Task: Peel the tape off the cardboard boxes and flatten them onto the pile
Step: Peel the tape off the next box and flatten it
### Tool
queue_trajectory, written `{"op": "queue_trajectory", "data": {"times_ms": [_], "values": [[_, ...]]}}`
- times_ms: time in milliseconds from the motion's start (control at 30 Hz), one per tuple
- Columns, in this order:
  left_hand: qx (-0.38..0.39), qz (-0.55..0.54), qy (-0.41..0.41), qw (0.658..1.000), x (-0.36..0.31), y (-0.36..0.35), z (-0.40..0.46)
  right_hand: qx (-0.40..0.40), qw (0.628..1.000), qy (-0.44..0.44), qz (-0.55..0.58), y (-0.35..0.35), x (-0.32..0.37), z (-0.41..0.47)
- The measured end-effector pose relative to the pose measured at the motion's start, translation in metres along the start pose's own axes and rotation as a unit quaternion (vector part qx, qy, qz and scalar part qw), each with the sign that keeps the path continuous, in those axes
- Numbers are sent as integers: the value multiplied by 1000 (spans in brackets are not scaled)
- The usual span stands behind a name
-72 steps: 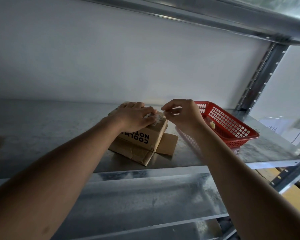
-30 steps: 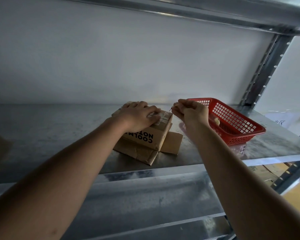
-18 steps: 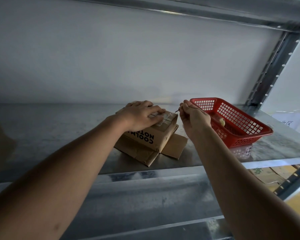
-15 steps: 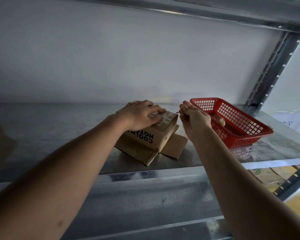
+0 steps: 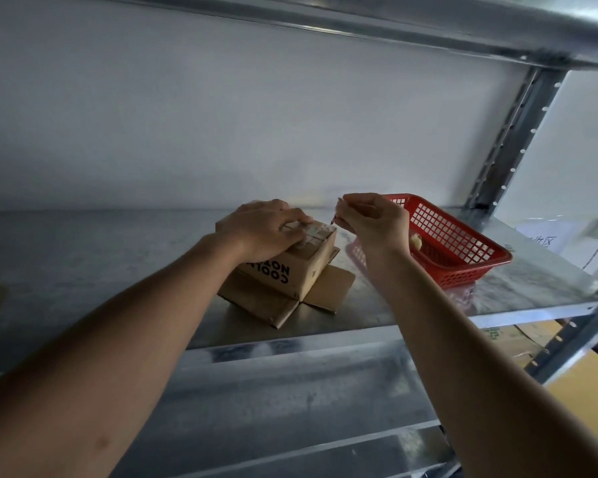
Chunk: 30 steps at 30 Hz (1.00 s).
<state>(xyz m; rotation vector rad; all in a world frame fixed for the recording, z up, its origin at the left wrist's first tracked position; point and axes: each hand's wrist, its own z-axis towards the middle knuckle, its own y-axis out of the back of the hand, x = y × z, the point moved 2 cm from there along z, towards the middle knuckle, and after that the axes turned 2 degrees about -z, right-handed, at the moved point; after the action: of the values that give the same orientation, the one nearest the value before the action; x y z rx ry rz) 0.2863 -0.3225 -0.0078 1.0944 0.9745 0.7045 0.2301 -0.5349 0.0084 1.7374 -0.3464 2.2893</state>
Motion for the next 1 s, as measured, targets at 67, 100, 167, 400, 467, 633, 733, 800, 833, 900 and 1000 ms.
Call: {"op": "queue_trajectory", "data": {"times_ms": [67,100,167,400,467,633,733,800,833,900,1000], "values": [[-1,9,9,1000,-13,-4,2,5,999,17,-49,1,5,2],[-2,12,16,1000,-19,-6,3,7,997,27,-67,3,8,3],[-4,11,26,1000,-31,-10,5,8,994,46,-96,9,14,8],[-5,8,25,1000,-71,-16,7,-20,961,115,-249,62,26,34],[-1,17,35,999,-82,-19,8,-26,941,145,-303,83,29,41],[1,-11,81,997,-109,-23,8,28,900,131,-414,119,19,57],[-11,-27,101,995,-122,-26,8,81,859,150,-483,127,12,60],[-15,-32,106,994,-131,-28,8,120,832,168,-515,131,11,62],[-17,-29,111,993,-135,-29,8,145,821,174,-525,131,11,64],[-21,-14,122,992,-142,-29,6,197,800,186,-535,133,11,66],[-21,-1,139,990,-149,-31,3,234,788,197,-534,138,12,69]]}}
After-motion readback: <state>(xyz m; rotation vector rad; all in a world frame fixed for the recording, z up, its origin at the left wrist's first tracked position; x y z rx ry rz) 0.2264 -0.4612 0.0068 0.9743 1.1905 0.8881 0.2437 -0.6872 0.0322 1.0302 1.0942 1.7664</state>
